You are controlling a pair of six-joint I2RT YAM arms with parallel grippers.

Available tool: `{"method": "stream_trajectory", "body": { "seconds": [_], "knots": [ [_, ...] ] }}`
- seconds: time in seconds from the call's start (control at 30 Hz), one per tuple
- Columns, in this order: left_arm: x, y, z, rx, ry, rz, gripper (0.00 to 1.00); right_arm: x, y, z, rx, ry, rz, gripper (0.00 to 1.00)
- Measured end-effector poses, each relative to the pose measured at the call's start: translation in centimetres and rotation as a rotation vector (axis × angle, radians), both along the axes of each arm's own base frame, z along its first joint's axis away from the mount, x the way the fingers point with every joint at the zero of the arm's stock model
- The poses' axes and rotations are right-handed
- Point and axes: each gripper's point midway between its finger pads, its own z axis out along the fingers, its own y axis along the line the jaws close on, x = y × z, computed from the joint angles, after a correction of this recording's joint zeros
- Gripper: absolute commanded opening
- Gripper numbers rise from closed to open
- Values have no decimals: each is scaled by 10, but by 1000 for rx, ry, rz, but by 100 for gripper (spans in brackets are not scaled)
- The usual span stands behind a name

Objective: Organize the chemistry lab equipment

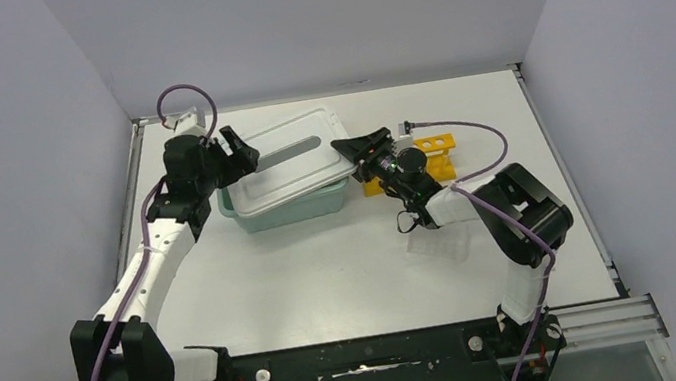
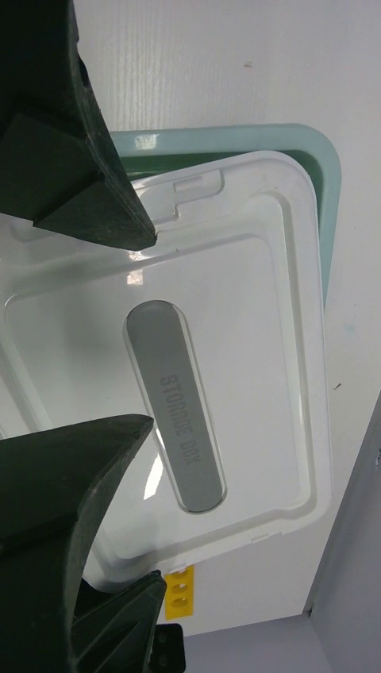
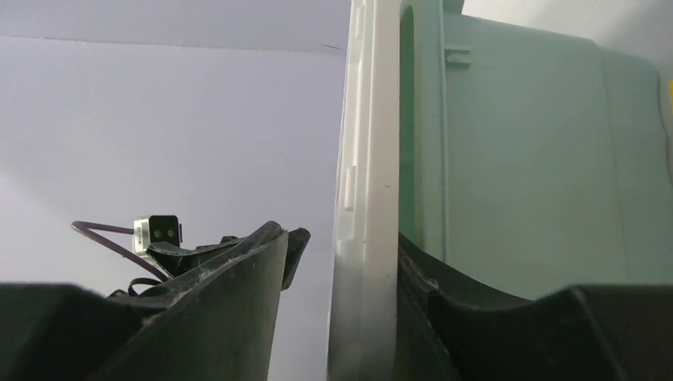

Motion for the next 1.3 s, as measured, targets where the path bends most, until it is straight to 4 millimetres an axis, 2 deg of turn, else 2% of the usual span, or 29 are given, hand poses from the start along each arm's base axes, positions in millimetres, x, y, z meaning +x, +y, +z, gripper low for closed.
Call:
{"method": "stream_trajectory", "body": {
  "seconds": [0.3,0.67,1.17,1.3],
  "knots": [
    [-3,-16,-7,-13,22,-33,76,0,1,2,-95,-17,9,59],
    [-2,-27,-18,-15,50,-53,76,-7,0,2,-314,-46,41,75],
    [-5,-37,-21,-13,57,-78,76,-18,2,3,-449,-88,92,82],
    [-5,-39,-23,-12,61,-82,76,-26,-5,-7,-502,-65,101,83]
  ]
}}
